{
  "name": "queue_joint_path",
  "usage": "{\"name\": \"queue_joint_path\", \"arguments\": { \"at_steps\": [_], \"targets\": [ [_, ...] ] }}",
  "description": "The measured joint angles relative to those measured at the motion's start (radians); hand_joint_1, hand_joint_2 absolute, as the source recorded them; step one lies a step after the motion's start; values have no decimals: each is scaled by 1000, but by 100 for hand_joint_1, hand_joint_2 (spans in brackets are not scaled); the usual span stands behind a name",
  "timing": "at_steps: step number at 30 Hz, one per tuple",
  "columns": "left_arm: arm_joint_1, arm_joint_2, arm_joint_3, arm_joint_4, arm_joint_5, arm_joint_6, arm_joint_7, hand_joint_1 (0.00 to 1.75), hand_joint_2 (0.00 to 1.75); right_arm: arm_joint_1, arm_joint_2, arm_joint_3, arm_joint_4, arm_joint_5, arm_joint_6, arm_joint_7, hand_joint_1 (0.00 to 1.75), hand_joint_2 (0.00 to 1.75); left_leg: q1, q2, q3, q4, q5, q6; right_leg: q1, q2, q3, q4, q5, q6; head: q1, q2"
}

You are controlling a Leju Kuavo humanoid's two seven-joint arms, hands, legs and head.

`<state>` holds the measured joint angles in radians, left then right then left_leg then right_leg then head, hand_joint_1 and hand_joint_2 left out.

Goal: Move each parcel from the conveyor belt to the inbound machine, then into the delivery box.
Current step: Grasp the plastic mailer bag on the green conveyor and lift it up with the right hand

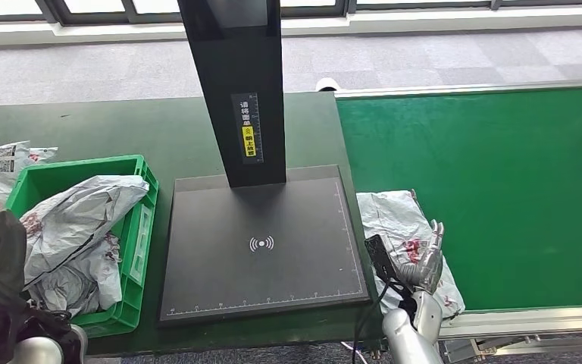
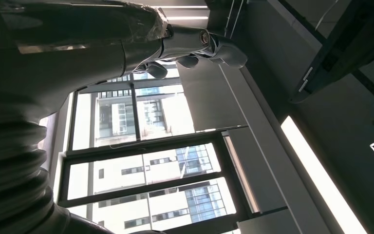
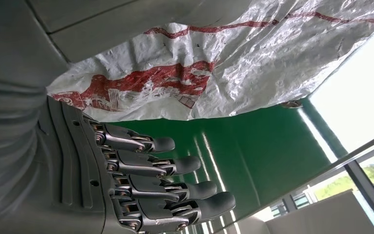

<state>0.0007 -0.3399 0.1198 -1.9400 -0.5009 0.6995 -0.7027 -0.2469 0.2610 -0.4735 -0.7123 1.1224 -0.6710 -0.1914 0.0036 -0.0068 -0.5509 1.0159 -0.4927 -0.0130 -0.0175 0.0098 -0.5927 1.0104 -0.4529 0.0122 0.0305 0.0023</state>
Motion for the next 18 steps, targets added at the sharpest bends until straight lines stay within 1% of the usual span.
{"name": "queue_joint_path", "arguments": {
  "at_steps": [3,9,11,16,17,18],
  "targets": [
    [0,0,0,5,0,0,0,0,175,1,-5,-2,6,-27,0,-8,0,175,0,0,0,0,0,0,0,0,0,0,0,0,0,0],
    [0,0,0,12,0,0,0,0,175,1,-11,-5,13,-37,2,-2,0,175,0,0,0,0,0,0,0,0,0,0,0,0,0,0],
    [0,0,0,12,0,0,0,0,175,1,-15,-5,18,-32,20,25,0,175,0,0,0,0,0,0,0,0,0,0,0,0,0,0],
    [0,0,-1,15,-5,0,0,0,175,1,-30,-5,54,9,117,116,0,175,0,0,0,0,0,0,0,0,0,0,0,0,0,0],
    [0,0,-1,16,-6,0,0,0,175,1,-33,-5,62,15,128,126,3,175,0,0,0,0,0,0,0,0,0,0,0,0,0,0],
    [0,0,-2,18,-6,0,0,0,175,1,-35,-5,68,19,134,134,29,175,0,0,0,0,0,0,0,0,0,0,0,0,0,0]
  ]
}}
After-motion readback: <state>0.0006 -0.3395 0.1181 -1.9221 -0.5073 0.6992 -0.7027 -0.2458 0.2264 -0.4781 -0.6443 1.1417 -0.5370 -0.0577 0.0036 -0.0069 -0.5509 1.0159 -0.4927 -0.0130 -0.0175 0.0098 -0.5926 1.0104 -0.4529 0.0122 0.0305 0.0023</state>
